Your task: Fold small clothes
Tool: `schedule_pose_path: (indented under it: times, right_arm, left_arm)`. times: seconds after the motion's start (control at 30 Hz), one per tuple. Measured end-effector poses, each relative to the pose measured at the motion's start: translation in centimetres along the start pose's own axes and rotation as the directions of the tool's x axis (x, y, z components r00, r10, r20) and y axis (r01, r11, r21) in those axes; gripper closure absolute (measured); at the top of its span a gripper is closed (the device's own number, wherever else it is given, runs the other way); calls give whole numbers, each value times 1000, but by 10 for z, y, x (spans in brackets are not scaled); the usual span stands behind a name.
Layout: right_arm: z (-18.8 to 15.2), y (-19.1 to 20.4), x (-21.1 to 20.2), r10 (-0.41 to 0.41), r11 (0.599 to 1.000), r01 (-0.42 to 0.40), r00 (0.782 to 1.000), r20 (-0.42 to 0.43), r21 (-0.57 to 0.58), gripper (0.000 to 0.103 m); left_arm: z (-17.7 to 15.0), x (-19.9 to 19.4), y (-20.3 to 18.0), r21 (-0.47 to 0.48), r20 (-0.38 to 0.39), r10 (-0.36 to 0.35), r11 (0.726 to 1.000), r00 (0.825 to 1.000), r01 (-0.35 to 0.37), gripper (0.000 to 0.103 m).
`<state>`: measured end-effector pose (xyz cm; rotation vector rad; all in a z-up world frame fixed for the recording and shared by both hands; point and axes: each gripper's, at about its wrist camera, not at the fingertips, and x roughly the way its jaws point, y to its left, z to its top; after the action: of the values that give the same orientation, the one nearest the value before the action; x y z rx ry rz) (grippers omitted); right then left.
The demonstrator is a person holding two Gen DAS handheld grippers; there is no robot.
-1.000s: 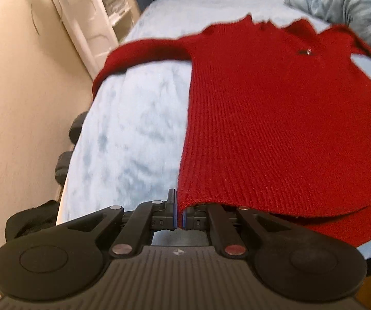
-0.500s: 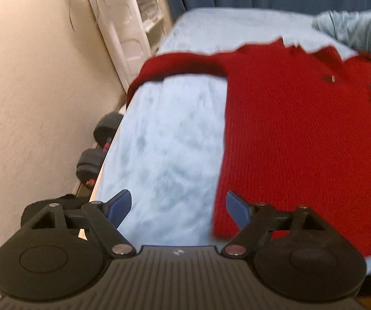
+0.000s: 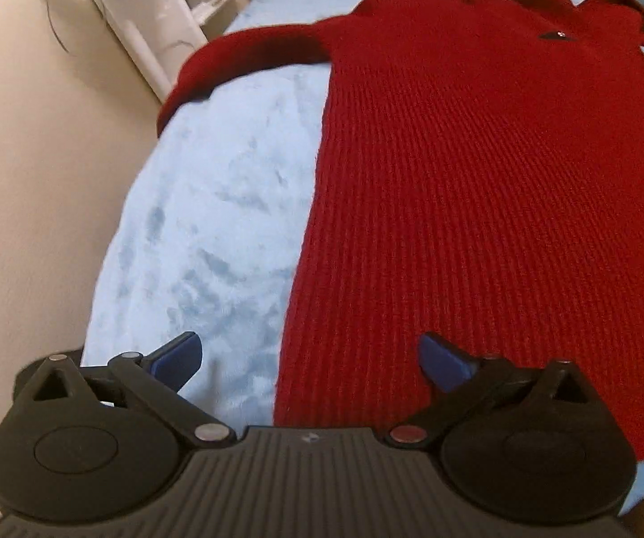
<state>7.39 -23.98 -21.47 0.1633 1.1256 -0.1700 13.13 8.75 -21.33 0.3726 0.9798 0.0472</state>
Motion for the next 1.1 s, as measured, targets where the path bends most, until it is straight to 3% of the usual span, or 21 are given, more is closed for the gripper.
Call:
schedule_pose_path:
  times: [0.07,0.13,0.2,0.33,0.4,0.53,0.63,0.77,0.87,0.93,0.97,1.03,1.07,1.1]
  right_arm:
    - [-2,-2,-10,12,1000,-12,1000,-4,16,55]
    - [2,-12,-22,59,994,-62,998,34,88,54]
    - [8,-19,-33,53,992,-61,996,74,111,52]
    - [26,-22,-42,17,994,-31,990,137,105,51]
    - [35,-21,-41,14,993,-31,988,151,112,51]
    - [47,-12,-32,9,994,-23,992,128,111,51]
    - [54,-5,-21,8,996,-17,994,106,84,51]
    - [59,10,-10,11,999,-14,997,81,37,51]
    - [61,24,-2,30,999,-28,997,70,-26,51]
    - [62,33,4,36,997,-31,997,69,-76,51]
    - [62,36,6,39,995,-32,997,67,-93,50]
    - [63,40,11,45,993,-38,997,62,-114,50]
    - [63,41,14,48,992,-41,997,57,-119,51]
    - [63,41,16,51,992,-44,997,52,-120,51]
  left_arm:
    - [5,-5,14,-40,-2,-9,999,1000,9,0]
    - [19,-10,38,-115,26,2,993,1000,1,0]
    - [39,-7,66,-203,52,20,979,998,-10,0]
    - [96,20,136,-384,73,115,920,991,-78,0]
    - [116,38,165,-478,65,102,876,993,-58,0]
    - [159,86,214,-672,75,-1,739,997,51,0]
    - [190,117,233,-761,94,-52,640,994,106,0]
    - [220,179,247,-871,69,-111,479,991,114,0]
    - [227,221,247,-915,40,-175,390,984,106,2]
    - [225,240,248,-934,29,-203,343,979,99,11]
    - [225,248,249,-943,37,-206,316,978,102,20]
    - [229,251,253,-948,77,-167,293,983,124,66]
    - [233,250,255,-949,82,-154,289,985,124,80]
    - [240,246,258,-948,81,-126,297,989,115,85]
